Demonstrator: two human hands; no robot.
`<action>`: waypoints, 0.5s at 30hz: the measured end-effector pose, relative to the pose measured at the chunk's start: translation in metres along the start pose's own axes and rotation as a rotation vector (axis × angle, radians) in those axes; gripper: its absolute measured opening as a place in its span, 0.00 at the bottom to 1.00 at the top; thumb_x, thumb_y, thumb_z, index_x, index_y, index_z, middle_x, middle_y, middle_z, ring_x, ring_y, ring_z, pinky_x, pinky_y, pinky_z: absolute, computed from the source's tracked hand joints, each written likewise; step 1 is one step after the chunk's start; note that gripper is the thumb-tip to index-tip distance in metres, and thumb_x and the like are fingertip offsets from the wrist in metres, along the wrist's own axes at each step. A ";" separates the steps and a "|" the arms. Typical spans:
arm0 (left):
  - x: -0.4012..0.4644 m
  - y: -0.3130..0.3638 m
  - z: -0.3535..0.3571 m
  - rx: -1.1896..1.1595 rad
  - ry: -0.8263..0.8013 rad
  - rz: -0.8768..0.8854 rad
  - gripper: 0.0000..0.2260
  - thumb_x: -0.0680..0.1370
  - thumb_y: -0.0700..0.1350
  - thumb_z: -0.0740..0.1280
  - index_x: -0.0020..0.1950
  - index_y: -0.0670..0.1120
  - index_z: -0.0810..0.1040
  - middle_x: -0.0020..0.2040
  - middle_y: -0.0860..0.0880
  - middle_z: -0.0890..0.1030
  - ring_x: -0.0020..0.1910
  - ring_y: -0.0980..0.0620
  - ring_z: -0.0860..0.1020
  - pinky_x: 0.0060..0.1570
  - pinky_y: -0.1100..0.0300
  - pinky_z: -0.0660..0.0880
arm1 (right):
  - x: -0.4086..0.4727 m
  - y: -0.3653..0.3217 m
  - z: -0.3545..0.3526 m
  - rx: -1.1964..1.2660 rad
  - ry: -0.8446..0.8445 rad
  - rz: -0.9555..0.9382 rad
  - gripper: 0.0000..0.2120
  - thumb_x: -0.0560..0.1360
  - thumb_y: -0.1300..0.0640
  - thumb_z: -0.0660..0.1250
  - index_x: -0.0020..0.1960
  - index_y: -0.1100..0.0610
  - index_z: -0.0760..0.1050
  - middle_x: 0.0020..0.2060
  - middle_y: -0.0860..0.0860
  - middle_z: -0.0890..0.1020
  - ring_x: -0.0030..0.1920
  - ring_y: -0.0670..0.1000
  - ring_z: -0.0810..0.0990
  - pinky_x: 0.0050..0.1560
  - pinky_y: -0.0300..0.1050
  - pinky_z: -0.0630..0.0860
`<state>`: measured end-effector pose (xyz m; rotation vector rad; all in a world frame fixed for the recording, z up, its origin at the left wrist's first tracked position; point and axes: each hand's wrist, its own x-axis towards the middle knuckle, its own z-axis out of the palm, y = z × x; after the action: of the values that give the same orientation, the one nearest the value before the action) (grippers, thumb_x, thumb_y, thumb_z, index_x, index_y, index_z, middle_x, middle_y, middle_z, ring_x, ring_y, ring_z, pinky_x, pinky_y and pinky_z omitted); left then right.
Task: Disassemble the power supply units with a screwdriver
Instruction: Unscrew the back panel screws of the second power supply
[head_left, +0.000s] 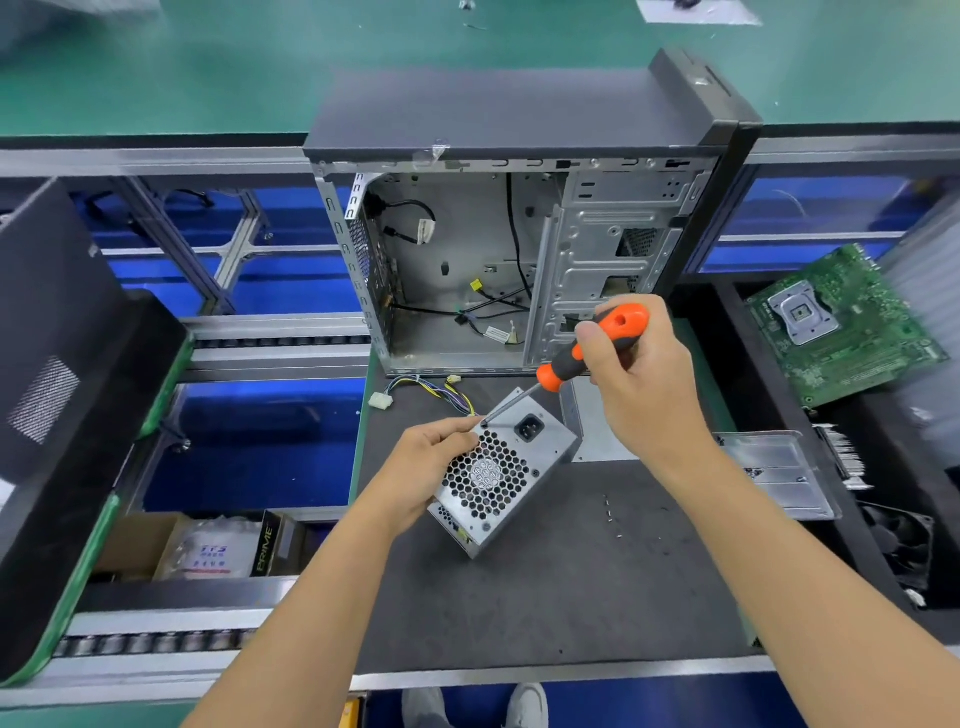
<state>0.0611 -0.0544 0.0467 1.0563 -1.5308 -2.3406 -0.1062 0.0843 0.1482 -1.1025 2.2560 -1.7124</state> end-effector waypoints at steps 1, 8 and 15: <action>0.000 0.000 0.000 -0.001 0.000 -0.002 0.13 0.81 0.38 0.64 0.64 0.45 0.81 0.55 0.42 0.85 0.55 0.43 0.84 0.52 0.51 0.82 | 0.002 -0.002 0.000 -0.008 -0.015 -0.018 0.05 0.75 0.44 0.65 0.48 0.42 0.69 0.39 0.44 0.80 0.41 0.47 0.80 0.44 0.53 0.79; 0.002 -0.001 0.000 -0.015 0.010 -0.002 0.13 0.81 0.37 0.64 0.63 0.45 0.82 0.54 0.42 0.85 0.55 0.43 0.84 0.50 0.53 0.82 | 0.007 -0.008 0.004 -0.063 -0.061 -0.082 0.09 0.75 0.45 0.65 0.49 0.49 0.68 0.38 0.41 0.79 0.37 0.45 0.78 0.37 0.33 0.72; 0.003 -0.002 -0.001 -0.021 0.014 0.000 0.12 0.81 0.37 0.65 0.62 0.45 0.82 0.54 0.42 0.85 0.54 0.43 0.84 0.48 0.54 0.81 | 0.028 -0.048 0.007 -0.400 -0.285 -0.229 0.18 0.72 0.40 0.71 0.49 0.51 0.69 0.35 0.45 0.79 0.39 0.51 0.77 0.44 0.47 0.75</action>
<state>0.0600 -0.0555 0.0432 1.0650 -1.4979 -2.3392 -0.1001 0.0567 0.1970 -1.6213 2.4133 -1.0882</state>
